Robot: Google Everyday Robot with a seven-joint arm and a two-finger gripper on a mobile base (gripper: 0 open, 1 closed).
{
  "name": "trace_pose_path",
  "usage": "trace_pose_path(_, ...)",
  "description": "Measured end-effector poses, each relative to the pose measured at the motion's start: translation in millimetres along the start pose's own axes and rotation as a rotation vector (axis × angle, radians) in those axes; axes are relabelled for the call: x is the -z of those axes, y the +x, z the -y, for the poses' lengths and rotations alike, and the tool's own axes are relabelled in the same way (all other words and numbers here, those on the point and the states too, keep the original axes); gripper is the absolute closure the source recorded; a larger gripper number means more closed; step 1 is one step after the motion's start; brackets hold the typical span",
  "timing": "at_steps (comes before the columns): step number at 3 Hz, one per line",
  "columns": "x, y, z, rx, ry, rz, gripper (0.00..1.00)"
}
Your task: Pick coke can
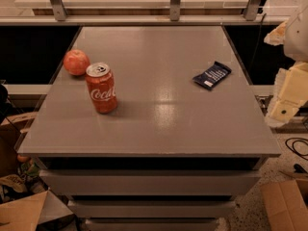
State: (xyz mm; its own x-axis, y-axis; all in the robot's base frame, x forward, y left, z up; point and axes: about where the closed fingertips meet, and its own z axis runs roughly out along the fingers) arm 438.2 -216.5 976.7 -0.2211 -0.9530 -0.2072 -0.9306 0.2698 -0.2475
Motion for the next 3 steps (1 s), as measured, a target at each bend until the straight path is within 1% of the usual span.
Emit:
trace_pose_path(1,0,0,0,0.000,0.000,0.000,0.00)
trace_pose_path(2,-6,-8,3,-0.013,-0.010,0.071,0.00)
trace_pose_path(3,-28,-31,7,-0.039,-0.051,0.221,0.00)
